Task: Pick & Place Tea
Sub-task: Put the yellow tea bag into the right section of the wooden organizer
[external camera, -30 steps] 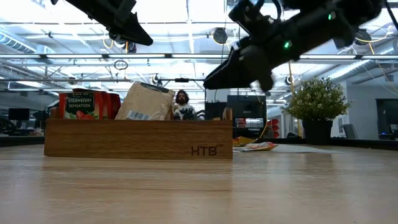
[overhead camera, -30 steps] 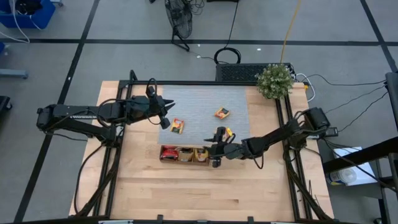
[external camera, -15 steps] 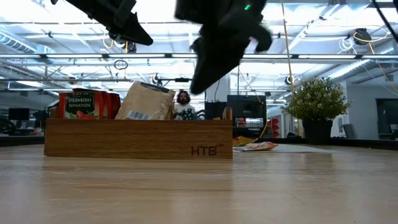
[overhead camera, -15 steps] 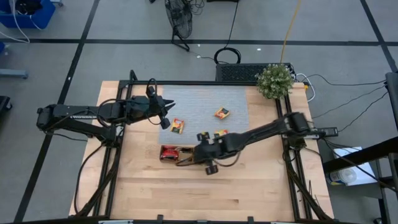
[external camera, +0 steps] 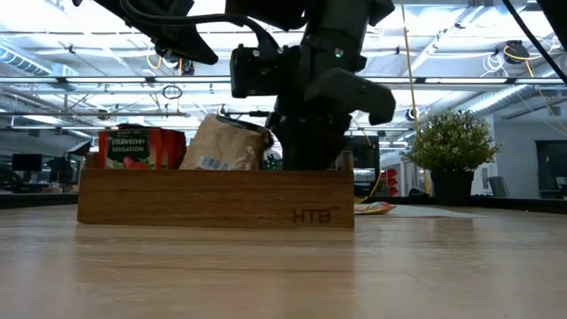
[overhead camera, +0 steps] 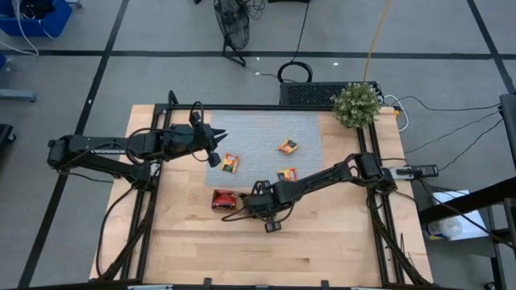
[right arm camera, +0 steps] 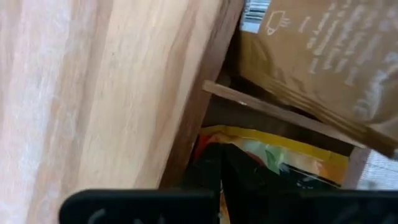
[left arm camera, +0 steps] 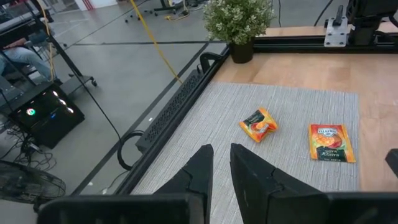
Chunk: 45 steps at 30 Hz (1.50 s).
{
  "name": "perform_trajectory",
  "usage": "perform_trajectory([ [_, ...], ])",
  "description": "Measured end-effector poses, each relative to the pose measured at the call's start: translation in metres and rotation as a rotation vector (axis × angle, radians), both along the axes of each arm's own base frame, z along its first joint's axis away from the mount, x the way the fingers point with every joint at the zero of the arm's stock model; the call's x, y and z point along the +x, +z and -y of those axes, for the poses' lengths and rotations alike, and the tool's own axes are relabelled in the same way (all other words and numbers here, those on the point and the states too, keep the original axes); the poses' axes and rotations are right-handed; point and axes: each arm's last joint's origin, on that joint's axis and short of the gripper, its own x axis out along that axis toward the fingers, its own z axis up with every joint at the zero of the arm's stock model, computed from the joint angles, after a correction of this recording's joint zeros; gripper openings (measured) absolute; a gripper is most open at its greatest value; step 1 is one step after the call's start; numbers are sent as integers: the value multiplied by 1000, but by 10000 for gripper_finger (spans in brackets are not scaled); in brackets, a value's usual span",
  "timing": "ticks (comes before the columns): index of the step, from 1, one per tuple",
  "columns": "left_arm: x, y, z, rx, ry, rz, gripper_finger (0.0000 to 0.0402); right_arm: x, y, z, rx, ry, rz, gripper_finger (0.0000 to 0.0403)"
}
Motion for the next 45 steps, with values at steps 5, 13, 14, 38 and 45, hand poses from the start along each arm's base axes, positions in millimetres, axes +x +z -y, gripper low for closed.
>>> perform_trajectory([
  [5, 0, 0, 0, 0, 0, 0, 63, -4, -3, 1, -9, -30, -36, 0],
  [13, 0, 0, 0, 0, 0, 0, 63, -11, -13, 11, -198, -81, -34, 0],
  [14, 0, 0, 0, 0, 0, 0, 63, -11, -14, 12, -227, -87, -30, 0],
  [38, 0, 0, 0, 0, -1, -1, 63, -14, -2, -18, -740, -77, 197, 0],
  [45, 0, 0, 0, 0, -1, -1, 63, -17, 6, -18, -694, -60, 190, 0],
])
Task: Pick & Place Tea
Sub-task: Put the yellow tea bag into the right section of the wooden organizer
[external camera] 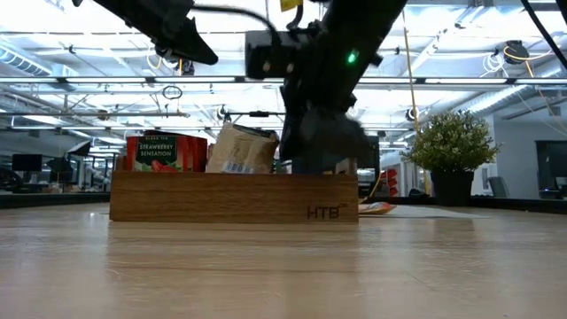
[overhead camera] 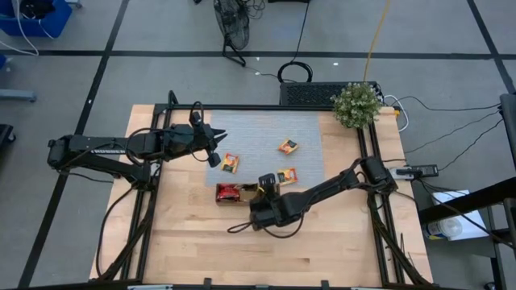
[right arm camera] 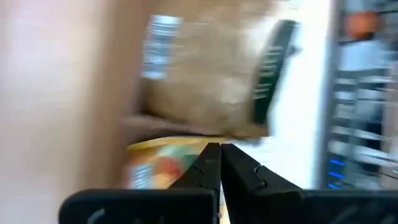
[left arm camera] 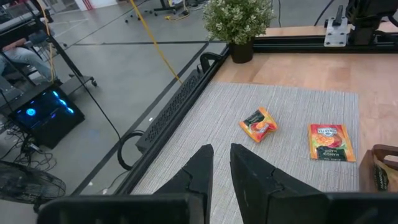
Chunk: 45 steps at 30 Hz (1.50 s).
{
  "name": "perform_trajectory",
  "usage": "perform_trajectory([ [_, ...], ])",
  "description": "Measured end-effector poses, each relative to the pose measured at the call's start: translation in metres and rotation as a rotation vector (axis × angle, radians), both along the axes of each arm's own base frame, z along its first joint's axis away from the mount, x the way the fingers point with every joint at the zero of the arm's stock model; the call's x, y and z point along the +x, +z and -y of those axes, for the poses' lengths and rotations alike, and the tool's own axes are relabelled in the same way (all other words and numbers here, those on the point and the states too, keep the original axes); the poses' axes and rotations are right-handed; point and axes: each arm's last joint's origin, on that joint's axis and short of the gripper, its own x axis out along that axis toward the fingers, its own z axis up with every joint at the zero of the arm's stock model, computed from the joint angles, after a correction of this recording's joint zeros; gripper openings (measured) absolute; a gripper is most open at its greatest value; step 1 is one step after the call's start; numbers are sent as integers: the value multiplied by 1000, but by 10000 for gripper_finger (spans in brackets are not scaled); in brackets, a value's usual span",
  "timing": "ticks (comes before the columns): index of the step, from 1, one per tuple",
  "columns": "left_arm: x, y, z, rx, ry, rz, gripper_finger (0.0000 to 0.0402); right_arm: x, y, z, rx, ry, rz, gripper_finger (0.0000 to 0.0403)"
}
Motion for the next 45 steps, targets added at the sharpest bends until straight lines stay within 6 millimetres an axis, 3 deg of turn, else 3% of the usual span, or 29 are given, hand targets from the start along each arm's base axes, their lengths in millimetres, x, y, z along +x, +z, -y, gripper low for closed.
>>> perform_trajectory([
  [8, 0, 0, 0, 0, 0, 1, 63, -3, 3, 28, 486, -39, -174, 0],
  [12, 0, 0, 0, 0, 0, 1, 63, -1, -9, 42, 568, -72, -240, 0],
  [18, 0, 0, 0, 0, 0, 1, 63, 2, -10, 54, 661, -54, -265, 0],
  [24, 0, 0, 0, 0, 0, 1, 63, 5, -12, 59, 628, -68, -227, 0],
  [31, 0, 0, 0, 0, 1, 1, 63, 1, -26, 59, 568, -130, -146, 0],
  [40, 0, 0, 0, 0, 1, 1, 63, -9, -35, 47, 187, -180, -70, 0],
  [45, 0, 0, 0, 0, 0, 1, 63, -9, -35, 40, 146, -172, -41, 0],
])
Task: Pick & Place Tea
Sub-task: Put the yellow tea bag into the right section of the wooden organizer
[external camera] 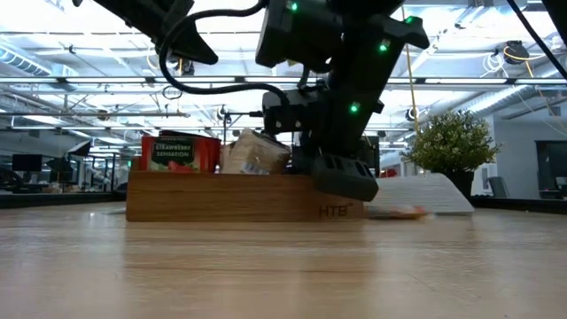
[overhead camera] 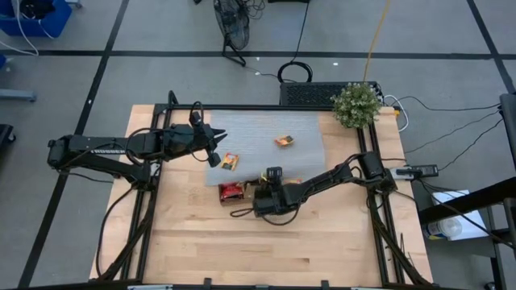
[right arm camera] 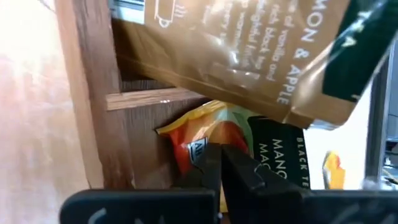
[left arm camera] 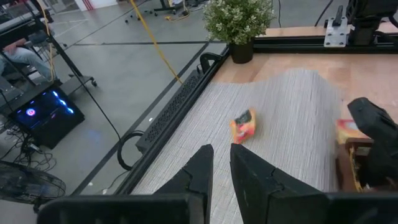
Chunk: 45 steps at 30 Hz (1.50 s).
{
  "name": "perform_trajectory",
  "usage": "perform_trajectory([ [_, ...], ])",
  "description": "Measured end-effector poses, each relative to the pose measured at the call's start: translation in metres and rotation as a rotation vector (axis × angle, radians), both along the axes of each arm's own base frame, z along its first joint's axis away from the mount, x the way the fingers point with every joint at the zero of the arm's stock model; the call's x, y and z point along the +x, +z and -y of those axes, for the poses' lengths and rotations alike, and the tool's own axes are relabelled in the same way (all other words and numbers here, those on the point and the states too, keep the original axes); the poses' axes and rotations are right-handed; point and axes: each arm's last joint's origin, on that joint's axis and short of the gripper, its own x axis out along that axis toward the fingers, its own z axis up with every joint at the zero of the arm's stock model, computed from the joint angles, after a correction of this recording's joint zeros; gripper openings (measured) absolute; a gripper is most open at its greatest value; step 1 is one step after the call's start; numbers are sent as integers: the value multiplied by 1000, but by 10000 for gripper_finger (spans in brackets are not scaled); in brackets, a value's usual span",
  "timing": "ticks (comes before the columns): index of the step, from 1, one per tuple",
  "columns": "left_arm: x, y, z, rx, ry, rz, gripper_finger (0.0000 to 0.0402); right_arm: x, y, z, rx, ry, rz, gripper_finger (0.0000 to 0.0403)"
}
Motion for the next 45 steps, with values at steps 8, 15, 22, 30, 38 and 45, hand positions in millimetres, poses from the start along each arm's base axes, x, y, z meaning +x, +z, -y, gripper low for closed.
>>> perform_trajectory([
  [8, 0, 0, 0, 0, 0, 0, 63, 3, 2, -9, -22, 6, 67, 0],
  [15, 0, 0, 0, 0, 0, 0, 63, 1, 8, -20, -46, 28, 101, 0],
  [22, 0, 0, 0, 0, 0, 0, 63, 1, 9, -31, -35, 58, 134, 0],
  [30, 0, 0, 0, 0, 1, 0, 63, -4, 15, -35, -41, 71, 113, 0],
  [38, 0, 0, 0, 0, 0, 0, 63, -38, 66, -47, 9, 31, 121, 0],
  [45, 0, 0, 0, 0, 0, 0, 63, -79, 81, -51, 209, 40, 10, 38],
])
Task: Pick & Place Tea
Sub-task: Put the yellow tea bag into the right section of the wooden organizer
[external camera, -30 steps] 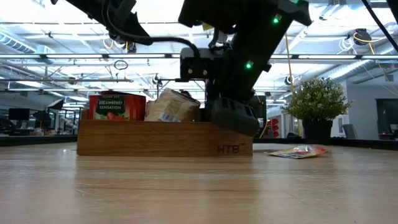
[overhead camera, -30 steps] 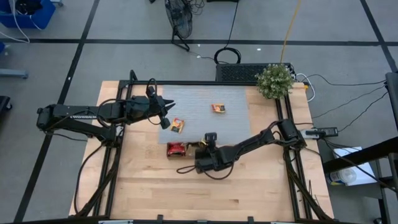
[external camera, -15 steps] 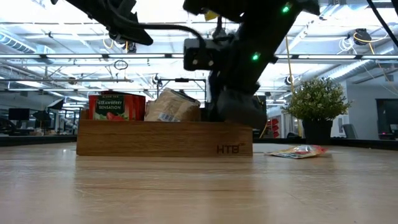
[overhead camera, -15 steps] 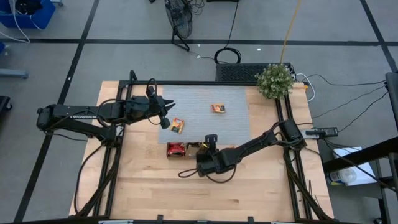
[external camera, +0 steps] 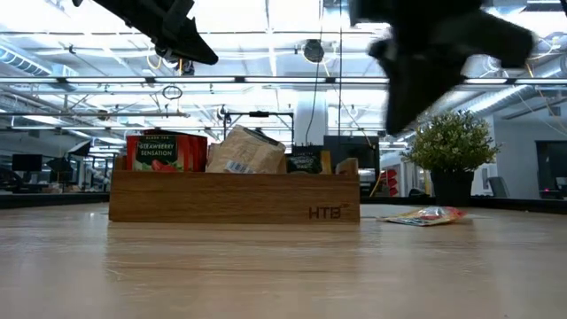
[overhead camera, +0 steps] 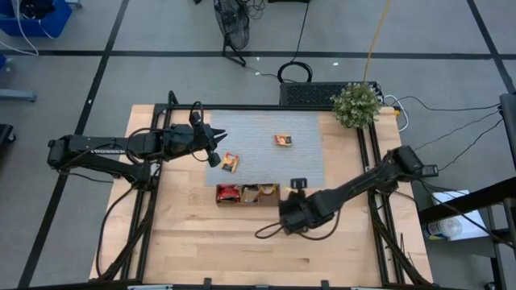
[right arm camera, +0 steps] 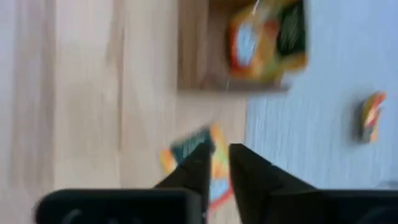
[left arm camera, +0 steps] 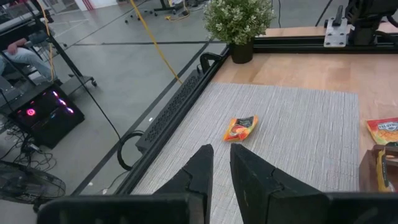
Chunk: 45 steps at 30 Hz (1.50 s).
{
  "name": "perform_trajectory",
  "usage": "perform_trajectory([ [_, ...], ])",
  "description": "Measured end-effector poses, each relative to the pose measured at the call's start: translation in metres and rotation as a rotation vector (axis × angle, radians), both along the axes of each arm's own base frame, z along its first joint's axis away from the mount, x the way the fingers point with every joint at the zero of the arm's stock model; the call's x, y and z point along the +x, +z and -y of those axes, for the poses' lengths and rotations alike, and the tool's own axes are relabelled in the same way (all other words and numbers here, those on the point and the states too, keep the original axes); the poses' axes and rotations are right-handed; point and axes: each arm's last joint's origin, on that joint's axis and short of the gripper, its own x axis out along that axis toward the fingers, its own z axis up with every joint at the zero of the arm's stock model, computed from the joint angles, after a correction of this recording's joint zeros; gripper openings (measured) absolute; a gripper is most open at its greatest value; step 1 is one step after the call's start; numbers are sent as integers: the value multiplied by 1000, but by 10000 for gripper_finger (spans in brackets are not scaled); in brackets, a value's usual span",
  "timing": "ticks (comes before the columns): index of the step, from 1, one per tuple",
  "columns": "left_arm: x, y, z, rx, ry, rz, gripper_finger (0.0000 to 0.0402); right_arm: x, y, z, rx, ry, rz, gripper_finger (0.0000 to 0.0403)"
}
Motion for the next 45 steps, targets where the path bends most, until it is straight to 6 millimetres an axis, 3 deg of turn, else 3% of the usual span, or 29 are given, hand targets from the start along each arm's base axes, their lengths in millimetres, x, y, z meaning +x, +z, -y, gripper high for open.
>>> perform_trajectory([
  [7, 0, 0, 0, 0, 0, 0, 63, -43, -43, 17, 16, -9, -124, 171],
  [13, 0, 0, 0, 0, 0, 0, 63, -66, -55, 51, 111, -276, -120, 233],
  [16, 0, 0, 0, 0, 0, 0, 63, -73, -55, 64, 154, -282, -88, 236],
  [20, 0, 0, 0, 0, 0, 0, 63, -72, -53, 80, 77, -271, 111, 221],
  [24, 0, 0, 0, 0, 0, 0, 63, -66, -65, 88, 114, -173, 227, 204],
  [29, 0, 0, 0, 0, 0, 0, 63, -71, -86, 93, 100, -93, 168, 195],
  [33, 0, 0, 0, 0, 1, 2, 63, -72, -85, 88, 169, -58, 151, 194],
  [40, 0, 0, 0, 1, 0, 5, 63, -73, -74, 71, 473, -40, 167, 192],
  [45, 0, 1, 0, 1, 0, 6, 63, -77, -68, 57, 482, 21, 181, 191],
])
